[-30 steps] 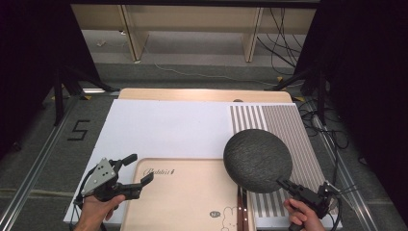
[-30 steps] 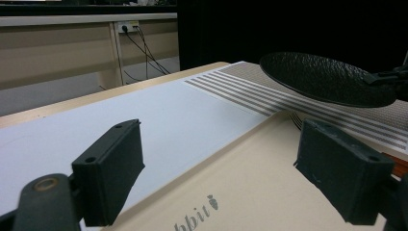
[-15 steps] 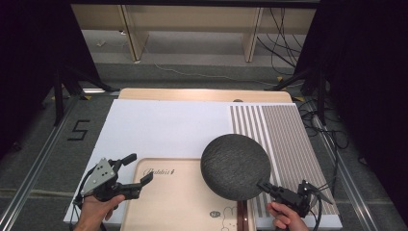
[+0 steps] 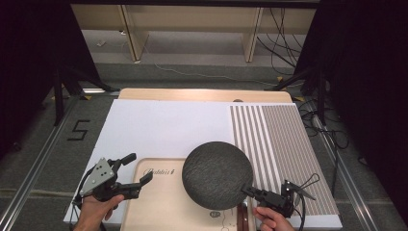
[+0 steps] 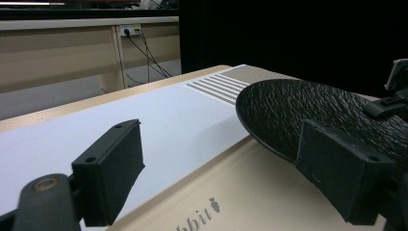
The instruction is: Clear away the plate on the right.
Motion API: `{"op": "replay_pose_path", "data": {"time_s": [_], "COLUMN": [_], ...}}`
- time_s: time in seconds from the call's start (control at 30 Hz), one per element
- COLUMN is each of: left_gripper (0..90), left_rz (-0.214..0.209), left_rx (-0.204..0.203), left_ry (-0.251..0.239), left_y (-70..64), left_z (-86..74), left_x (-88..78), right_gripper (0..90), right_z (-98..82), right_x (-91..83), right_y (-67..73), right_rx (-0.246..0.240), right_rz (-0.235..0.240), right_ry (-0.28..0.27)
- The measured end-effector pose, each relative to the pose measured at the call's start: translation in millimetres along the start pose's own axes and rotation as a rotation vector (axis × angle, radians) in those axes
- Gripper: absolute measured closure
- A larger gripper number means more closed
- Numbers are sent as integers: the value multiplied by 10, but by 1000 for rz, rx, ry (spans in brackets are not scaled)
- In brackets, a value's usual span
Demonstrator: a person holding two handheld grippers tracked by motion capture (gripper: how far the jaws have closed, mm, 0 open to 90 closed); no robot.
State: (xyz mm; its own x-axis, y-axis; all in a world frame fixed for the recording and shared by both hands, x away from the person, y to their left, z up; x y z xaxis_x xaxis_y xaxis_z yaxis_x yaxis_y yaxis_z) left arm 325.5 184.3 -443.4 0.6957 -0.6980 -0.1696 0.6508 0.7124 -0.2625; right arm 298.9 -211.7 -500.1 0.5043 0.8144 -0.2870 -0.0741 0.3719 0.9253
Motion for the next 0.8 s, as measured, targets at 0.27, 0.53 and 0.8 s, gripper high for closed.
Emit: {"op": "replay_pose_path", "data": {"time_s": [0.27, 0.53, 0.8], "left_gripper": [158, 158, 158], "left_rz": [-2, 4, 4], "left_rx": [0, 2, 2], "left_ry": [0, 6, 7], "left_y": [-2, 0, 1], "left_z": [-1, 0, 0], "left_x": [0, -10, -8], "right_gripper": [858, 857, 856], "right_z": [-105, -210, -286], "right_x": [138, 261, 363], "right_y": [29, 42, 53], "right_rx": [-9, -29, -41], "right_rz": [-3, -10, -3], "right_ry": [57, 130, 177]}}
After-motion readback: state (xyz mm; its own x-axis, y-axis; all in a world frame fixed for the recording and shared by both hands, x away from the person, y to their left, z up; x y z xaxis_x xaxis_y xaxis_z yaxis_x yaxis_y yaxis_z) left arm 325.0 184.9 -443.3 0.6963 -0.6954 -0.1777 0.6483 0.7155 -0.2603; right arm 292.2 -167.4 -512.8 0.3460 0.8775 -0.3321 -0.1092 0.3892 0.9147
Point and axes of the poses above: each handheld gripper's, and its own axes: x roughly forward along the jaws, z roughly out of its top, y roughly to its left, the point moved 5 cm from there along x, roughly forward along the jaws, and after that the axes turned 11 degrees about -x, right-handed, at the moved point
